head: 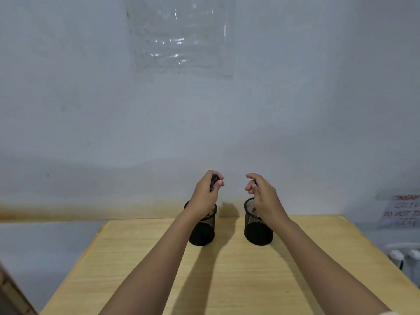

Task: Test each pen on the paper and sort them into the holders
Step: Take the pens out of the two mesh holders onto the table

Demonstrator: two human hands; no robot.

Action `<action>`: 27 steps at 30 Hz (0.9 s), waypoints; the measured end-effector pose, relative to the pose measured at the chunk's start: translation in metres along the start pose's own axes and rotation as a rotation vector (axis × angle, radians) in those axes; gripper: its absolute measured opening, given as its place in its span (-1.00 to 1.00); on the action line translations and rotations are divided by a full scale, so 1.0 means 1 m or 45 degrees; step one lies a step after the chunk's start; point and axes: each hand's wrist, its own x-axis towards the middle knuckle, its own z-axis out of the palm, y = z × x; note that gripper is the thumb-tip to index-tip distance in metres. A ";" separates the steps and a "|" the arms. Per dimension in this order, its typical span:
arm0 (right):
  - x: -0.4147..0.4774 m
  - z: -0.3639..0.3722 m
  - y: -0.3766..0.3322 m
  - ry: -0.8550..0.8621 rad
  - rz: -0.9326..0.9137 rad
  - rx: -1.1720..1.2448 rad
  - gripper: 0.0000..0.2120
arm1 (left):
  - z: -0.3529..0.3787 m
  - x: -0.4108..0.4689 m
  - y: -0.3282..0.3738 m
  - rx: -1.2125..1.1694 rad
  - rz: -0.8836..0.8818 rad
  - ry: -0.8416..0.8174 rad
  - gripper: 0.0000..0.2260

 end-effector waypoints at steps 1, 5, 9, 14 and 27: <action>0.001 -0.005 -0.005 0.017 -0.024 -0.002 -0.64 | -0.001 0.001 0.008 -0.005 0.026 0.006 -0.94; 0.004 -0.030 -0.035 0.081 -0.138 0.011 -0.67 | -0.012 -0.001 0.047 -0.027 0.154 0.033 -0.94; -0.005 -0.050 -0.065 0.106 -0.236 0.039 -0.69 | -0.024 -0.016 0.082 -0.039 0.226 0.028 -0.93; -0.042 -0.055 -0.076 0.019 -0.269 0.055 -0.71 | -0.031 -0.060 0.087 0.022 0.194 -0.091 -0.93; -0.098 0.004 -0.005 -0.278 -0.151 -0.140 -0.77 | -0.013 -0.119 -0.018 0.257 -0.091 -0.461 -0.93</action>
